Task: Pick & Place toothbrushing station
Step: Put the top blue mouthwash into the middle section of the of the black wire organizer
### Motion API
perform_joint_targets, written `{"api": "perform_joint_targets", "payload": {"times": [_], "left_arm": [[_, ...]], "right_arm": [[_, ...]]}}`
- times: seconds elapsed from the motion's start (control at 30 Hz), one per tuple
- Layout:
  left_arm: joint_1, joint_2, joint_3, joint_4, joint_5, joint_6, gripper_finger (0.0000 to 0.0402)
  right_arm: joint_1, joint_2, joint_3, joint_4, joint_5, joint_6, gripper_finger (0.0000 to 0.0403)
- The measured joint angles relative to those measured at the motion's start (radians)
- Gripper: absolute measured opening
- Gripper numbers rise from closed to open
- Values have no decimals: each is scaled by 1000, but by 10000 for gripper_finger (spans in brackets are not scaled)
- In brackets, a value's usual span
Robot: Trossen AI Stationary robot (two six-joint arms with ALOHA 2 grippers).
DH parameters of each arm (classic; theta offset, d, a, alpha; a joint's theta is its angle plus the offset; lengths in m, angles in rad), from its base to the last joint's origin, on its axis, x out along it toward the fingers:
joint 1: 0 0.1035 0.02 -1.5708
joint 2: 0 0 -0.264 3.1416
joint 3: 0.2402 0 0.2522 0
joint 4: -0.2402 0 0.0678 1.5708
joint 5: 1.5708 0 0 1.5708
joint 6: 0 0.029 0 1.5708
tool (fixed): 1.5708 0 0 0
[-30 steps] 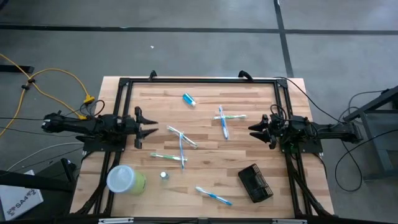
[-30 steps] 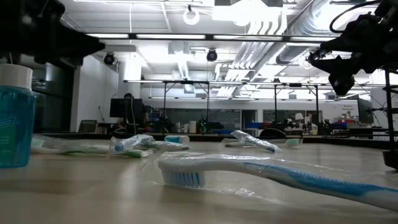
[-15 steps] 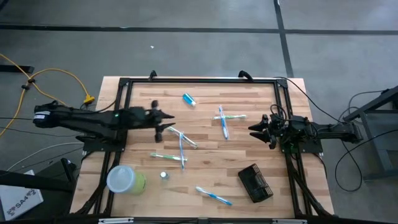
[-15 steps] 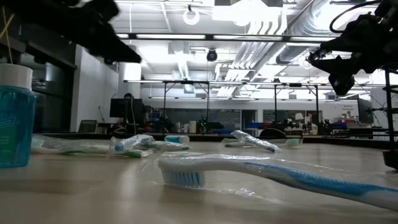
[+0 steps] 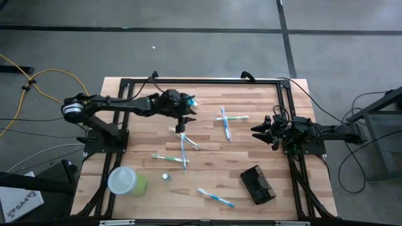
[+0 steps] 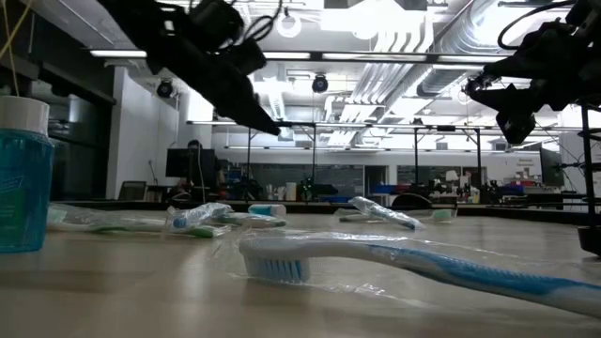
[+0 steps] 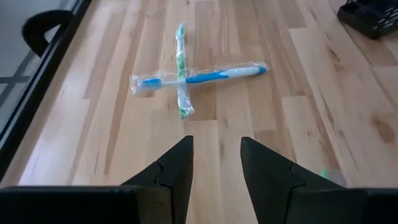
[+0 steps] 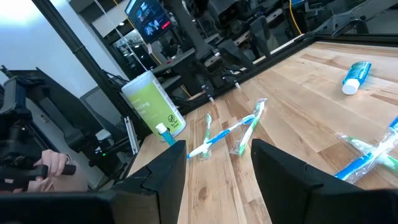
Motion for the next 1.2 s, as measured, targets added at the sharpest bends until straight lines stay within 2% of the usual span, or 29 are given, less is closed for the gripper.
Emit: {"api": "perform_joint_targets", "payload": {"times": [0.37, 0.6, 0.7, 0.83, 1.07, 1.2], "left_arm": [[-4, 39, 109, -94, -13, 97, 129], [1, 39, 144, -149, -163, 46, 129], [20, 39, 173, -227, -190, -5, 129], [64, 39, 196, -290, -192, -6, 129], [129, 39, 218, -360, -179, 150, 129], [151, 39, 218, -361, -121, 199, 129]], "right_arm": [[0, 0, 0, 0, 0, 0, 174], [0, 0, 0, 0, 0, 0, 174], [0, 0, 0, 0, 0, 0, 174], [0, 0, 0, 0, 0, 0, 174], [0, 0, 0, 0, 0, 0, 174], [0, 0, 0, 0, 0, 0, 174]]}}
